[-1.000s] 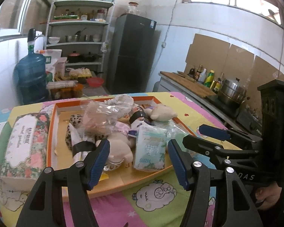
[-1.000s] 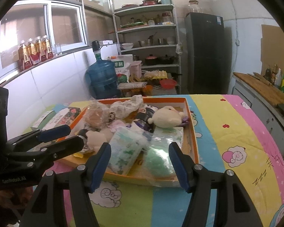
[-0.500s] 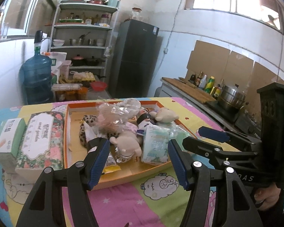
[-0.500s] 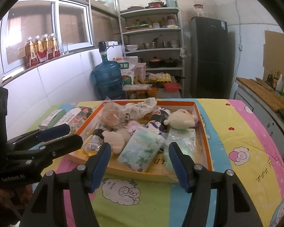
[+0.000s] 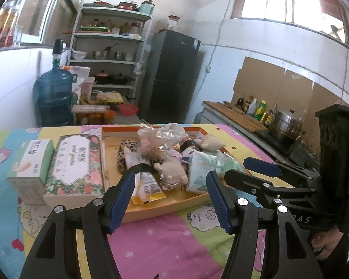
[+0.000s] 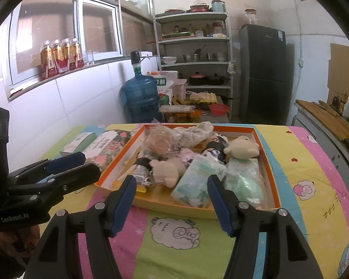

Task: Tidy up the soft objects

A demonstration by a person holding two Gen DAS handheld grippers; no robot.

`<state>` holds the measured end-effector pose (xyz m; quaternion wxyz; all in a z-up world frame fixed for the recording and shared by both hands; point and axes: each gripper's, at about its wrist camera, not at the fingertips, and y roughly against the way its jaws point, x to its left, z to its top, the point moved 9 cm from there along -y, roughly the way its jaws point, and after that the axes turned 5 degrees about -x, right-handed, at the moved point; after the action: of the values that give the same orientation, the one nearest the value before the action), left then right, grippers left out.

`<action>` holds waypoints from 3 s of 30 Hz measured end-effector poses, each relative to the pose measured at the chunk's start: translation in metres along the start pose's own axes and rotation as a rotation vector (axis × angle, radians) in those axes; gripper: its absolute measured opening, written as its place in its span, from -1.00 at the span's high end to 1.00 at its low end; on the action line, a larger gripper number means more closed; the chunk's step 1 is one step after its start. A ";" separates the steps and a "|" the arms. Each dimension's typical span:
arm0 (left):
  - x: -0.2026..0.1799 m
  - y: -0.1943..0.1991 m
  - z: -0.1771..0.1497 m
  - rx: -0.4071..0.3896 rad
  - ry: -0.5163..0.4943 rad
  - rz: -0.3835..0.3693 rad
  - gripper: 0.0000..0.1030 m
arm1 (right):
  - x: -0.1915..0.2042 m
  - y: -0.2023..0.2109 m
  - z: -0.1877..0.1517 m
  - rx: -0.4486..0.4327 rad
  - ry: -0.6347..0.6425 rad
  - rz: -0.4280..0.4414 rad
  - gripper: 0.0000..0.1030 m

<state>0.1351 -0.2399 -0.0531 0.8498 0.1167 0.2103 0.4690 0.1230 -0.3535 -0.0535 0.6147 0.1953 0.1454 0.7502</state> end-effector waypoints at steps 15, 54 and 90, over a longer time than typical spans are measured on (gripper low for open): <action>0.032 0.044 -0.002 -0.044 0.035 0.031 -0.27 | 0.047 0.004 -0.003 -0.006 0.035 0.037 -0.23; 0.062 0.163 -0.011 -0.191 0.026 0.311 -0.27 | 0.108 0.078 -0.015 -0.166 -0.006 -0.138 -0.23; 0.055 0.181 -0.023 -0.166 -0.030 0.429 -0.28 | 0.111 0.106 -0.022 -0.223 -0.020 -0.283 -0.23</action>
<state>0.0144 -0.0970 -0.0156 0.7404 0.0953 0.1288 0.6528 0.0025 -0.2655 -0.0118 0.7335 0.1109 0.0815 0.6656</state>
